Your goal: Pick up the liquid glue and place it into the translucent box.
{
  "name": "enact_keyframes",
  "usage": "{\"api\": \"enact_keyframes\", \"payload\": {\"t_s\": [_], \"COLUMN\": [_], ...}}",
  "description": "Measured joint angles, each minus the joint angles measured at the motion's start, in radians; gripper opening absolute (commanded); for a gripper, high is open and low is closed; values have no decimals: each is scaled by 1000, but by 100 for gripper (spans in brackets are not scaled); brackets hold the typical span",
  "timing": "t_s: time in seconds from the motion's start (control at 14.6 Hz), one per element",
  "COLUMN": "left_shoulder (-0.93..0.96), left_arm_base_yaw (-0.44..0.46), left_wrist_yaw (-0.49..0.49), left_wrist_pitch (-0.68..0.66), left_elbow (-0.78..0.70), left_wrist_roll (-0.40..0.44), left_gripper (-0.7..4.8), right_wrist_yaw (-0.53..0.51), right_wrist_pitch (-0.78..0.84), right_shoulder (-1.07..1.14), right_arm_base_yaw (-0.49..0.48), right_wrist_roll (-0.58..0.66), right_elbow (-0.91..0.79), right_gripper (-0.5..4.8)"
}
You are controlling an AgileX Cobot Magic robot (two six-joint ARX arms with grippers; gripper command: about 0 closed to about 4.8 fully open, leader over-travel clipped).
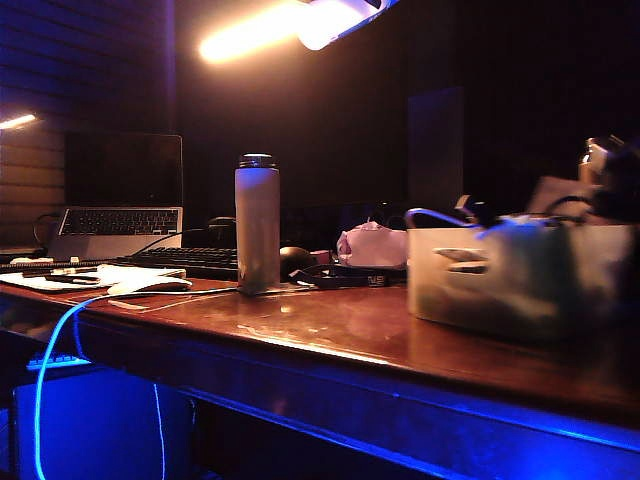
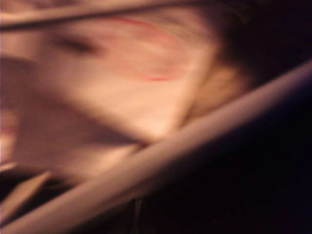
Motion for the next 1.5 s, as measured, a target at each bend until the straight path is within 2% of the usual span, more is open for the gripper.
{"api": "enact_keyframes", "payload": {"t_s": [0.14,0.27,0.62,0.75,1.03,1.23,1.3,1.5], "left_shoulder": [0,0,94,149,258,357,383,403], "left_arm_base_yaw": [0,0,-34,-72,-135,-139,-138,-138], "left_wrist_yaw": [0,0,9,40,53,45,43,43], "left_wrist_pitch": [0,-4,7,59,185,253,275,263], "left_elbow": [0,0,1,0,1,1,1,0], "left_wrist_roll": [0,0,-16,-40,-89,-113,-113,-115], "left_gripper": [120,120,121,122,122,126,162,162], "right_wrist_yaw": [-10,-1,82,84,75,0,-5,-6], "right_wrist_pitch": [57,50,31,14,-108,-114,-112,-121], "right_shoulder": [0,-31,-381,-447,-454,-467,-470,-473], "right_arm_base_yaw": [33,29,-19,-49,-74,-73,-73,-73], "right_wrist_roll": [1,53,77,77,77,78,78,78], "right_elbow": [4,36,108,175,330,381,385,385], "right_gripper": [-1,-1,-1,-1,-1,-1,-1,-1]}}
